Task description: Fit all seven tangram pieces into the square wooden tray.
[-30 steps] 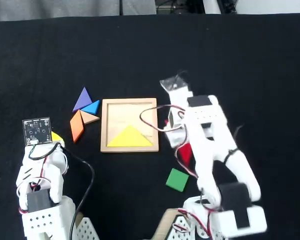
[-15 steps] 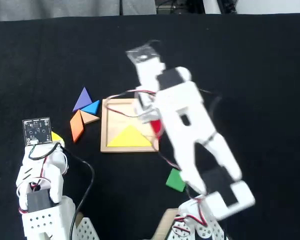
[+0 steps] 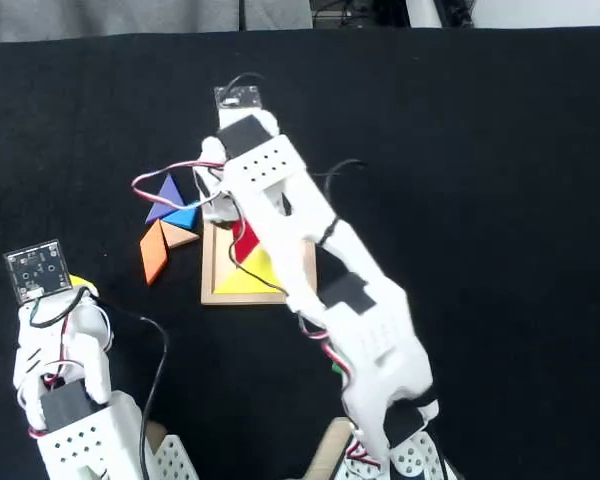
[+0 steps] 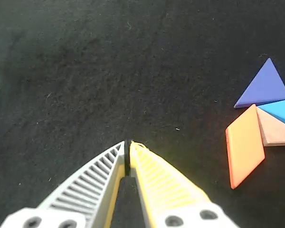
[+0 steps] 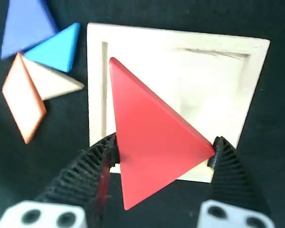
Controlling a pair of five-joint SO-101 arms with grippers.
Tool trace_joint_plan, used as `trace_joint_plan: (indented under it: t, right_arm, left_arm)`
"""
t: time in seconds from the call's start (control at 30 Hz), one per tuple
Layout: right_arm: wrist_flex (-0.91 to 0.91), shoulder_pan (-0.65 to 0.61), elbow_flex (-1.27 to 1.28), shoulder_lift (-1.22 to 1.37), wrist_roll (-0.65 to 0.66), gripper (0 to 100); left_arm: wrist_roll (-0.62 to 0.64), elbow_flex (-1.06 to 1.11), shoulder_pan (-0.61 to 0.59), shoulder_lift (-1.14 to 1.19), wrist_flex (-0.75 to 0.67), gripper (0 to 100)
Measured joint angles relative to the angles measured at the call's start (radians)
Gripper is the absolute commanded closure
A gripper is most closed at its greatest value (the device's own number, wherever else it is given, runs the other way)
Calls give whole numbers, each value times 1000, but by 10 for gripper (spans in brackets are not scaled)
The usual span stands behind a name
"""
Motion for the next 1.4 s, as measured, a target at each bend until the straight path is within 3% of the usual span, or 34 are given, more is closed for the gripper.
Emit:
trace_joint_plan:
  t: [0.23, 0.67, 0.9, 1.17, 1.27, 1.4]
  right_arm:
    - [29, -49, -94, 157, -144, 748]
    - [29, -121, -95, 180, -161, 738]
    - [29, -121, -97, 239, -161, 548]
    - [26, -123, -160, 255, -150, 548]
    - [40, -123, -245, 255, -100, 632]
    - [41, -123, -290, 244, 20, 878]
  left_arm:
    - [0, 0, 3, 0, 0, 967]
    - [0, 0, 3, 0, 0, 967]
    - [0, 0, 3, 0, 0, 967]
    - [0, 0, 3, 0, 0, 967]
    - [0, 0, 3, 0, 0, 967]
    - [0, 0, 3, 0, 0, 967]
